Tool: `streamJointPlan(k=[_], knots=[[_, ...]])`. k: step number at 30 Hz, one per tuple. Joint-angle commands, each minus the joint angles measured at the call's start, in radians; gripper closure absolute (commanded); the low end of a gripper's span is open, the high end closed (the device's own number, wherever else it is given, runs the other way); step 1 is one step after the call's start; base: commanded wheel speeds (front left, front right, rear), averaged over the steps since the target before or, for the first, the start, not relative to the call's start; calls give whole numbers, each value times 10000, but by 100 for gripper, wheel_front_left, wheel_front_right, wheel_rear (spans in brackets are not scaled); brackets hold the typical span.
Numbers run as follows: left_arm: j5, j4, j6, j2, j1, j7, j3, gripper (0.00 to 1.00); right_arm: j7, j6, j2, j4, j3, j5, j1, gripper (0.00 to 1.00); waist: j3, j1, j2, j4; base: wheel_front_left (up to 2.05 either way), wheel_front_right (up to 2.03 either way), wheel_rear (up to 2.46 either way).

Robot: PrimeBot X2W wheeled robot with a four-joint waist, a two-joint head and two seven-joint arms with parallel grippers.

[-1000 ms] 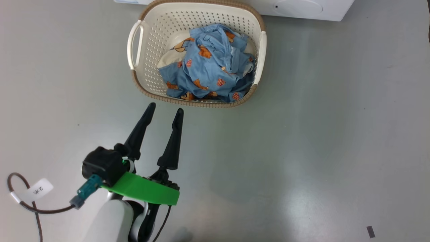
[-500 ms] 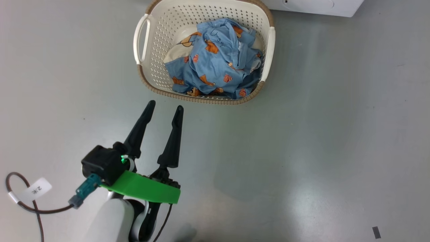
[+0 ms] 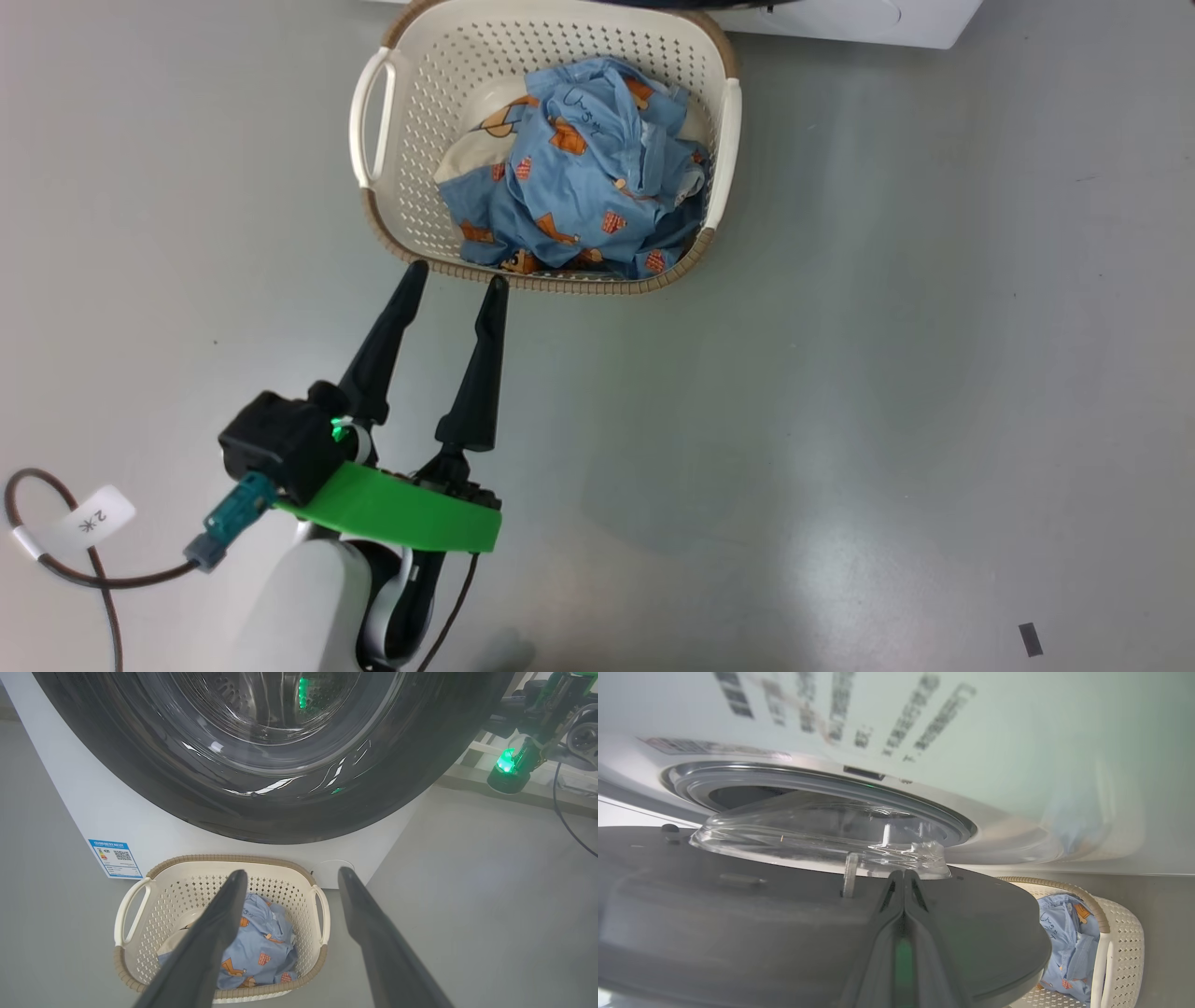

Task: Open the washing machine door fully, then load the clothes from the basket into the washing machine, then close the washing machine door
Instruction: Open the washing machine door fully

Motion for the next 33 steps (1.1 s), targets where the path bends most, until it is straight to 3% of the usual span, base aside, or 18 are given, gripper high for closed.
streamJointPlan(k=[1,9,26,33], knots=[[66,-276,19,214,-25,-63,342,0,275,31,383,-412,99,151,342,100,-45,1,-1,-34,0,0,0],[182,-340,-11,214,78,-63,450,0,1402,31,599,-1474,43,384,1468,100,-289,1,-1,-96,0,0,0],[356,-440,-51,214,350,-63,674,0,4613,31,1864,-3725,210,731,3869,100,-937,1,-1,-175,0,0,0],[348,-516,-51,214,441,-63,733,0,5141,31,2045,-4985,512,938,4966,100,-1082,1,-1,-65,0,0,0]])
